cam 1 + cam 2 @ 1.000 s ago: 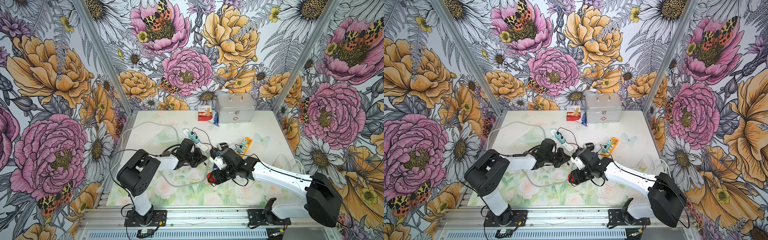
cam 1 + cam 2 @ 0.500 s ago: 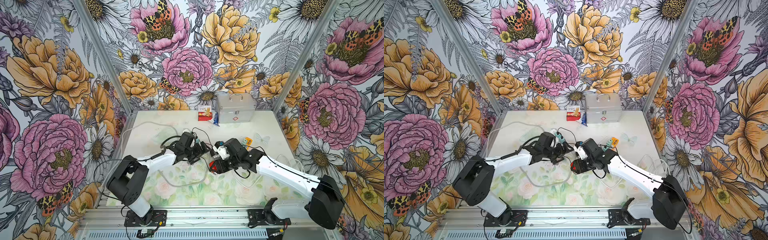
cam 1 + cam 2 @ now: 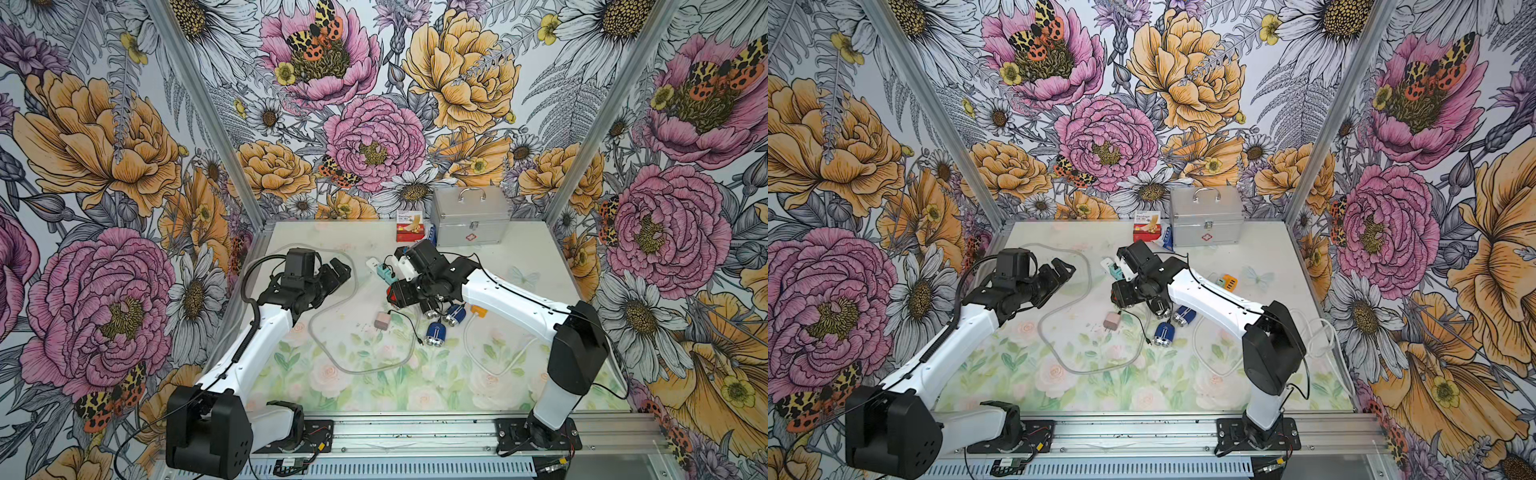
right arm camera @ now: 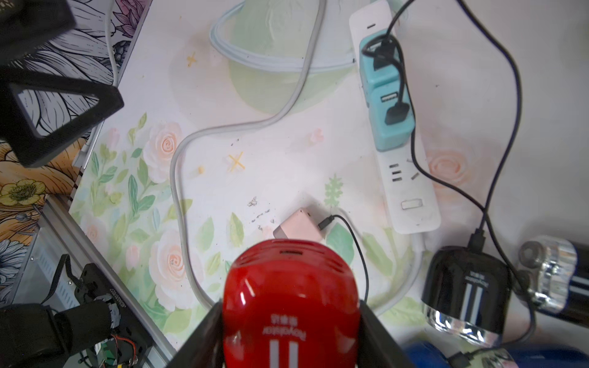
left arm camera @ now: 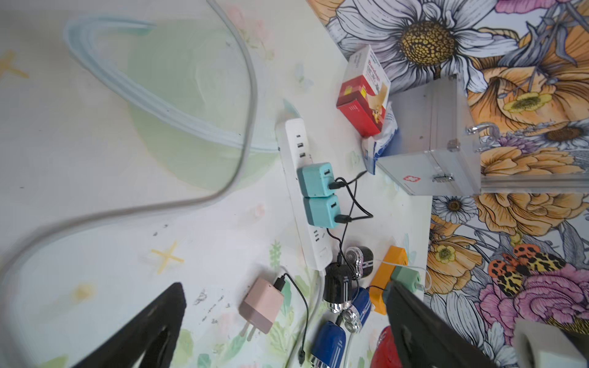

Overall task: Unplug the electric shaver
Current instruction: Place the electric shaver at the center of the board.

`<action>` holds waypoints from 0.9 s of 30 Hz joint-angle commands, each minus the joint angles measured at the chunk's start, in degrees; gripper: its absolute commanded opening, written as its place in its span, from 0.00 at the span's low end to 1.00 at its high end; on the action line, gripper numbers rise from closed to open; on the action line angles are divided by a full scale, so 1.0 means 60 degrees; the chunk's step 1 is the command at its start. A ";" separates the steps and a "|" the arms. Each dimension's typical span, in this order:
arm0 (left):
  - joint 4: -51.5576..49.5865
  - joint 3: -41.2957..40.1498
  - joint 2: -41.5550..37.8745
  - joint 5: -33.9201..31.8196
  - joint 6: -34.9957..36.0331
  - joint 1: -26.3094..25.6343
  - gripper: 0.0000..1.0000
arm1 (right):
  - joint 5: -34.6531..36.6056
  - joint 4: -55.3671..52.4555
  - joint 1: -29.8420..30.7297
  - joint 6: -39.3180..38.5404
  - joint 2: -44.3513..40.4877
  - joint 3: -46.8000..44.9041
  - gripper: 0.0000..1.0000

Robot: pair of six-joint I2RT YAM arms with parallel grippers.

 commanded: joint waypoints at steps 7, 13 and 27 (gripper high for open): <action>-0.0572 -0.0463 -0.0469 0.0314 0.1128 0.1816 0.99 | 0.1309 0.0043 0.0645 0.0350 0.2881 0.2833 0.32; -0.0609 -0.0477 -0.0461 0.0381 0.1406 0.2093 0.99 | 0.1714 0.0049 0.0729 0.0362 0.4395 0.4212 0.31; -0.1038 -0.0670 -0.0803 0.0111 0.1738 0.1873 0.99 | 0.1992 -0.0088 0.0651 0.0836 0.6431 0.5710 0.32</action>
